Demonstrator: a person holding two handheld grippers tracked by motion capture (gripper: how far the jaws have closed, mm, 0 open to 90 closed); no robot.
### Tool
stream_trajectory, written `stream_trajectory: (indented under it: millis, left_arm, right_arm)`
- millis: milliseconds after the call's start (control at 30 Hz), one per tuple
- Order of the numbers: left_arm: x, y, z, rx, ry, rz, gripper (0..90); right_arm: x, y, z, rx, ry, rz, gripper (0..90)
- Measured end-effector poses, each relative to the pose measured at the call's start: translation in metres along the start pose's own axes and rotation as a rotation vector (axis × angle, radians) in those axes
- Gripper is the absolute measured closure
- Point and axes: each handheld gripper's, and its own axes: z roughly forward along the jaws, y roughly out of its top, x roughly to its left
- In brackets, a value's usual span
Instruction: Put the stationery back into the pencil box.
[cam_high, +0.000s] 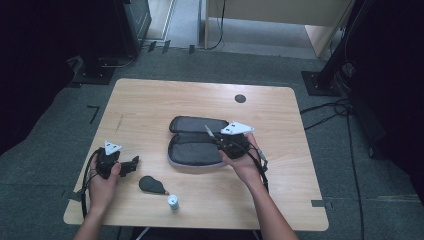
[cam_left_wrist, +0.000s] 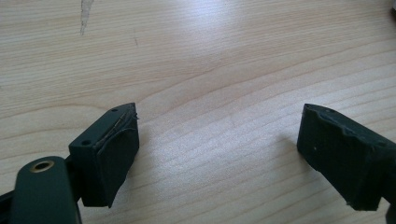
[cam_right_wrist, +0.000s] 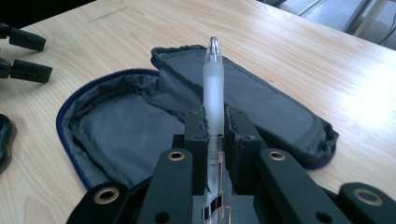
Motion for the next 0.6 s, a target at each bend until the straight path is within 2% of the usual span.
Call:
stream_trajectory:
  millis: [300,500,600]
  left_arm:
    - [0.0,0.0,0.0,-0.001,0.0,-0.001,13.4]
    - [0.0,0.0,0.0,-0.001,-0.002,0.001,13.4]
    - [0.0,0.0,0.0,0.0,-0.002,0.002,13.4]
  right_arm:
    - [0.003,0.011,0.025,0.006,0.003,-0.05,80.3]
    - [0.006,0.006,0.035,0.038,0.015,-0.065,80.3]
    - [0.007,0.002,0.039,0.056,0.038,-0.072,80.2]
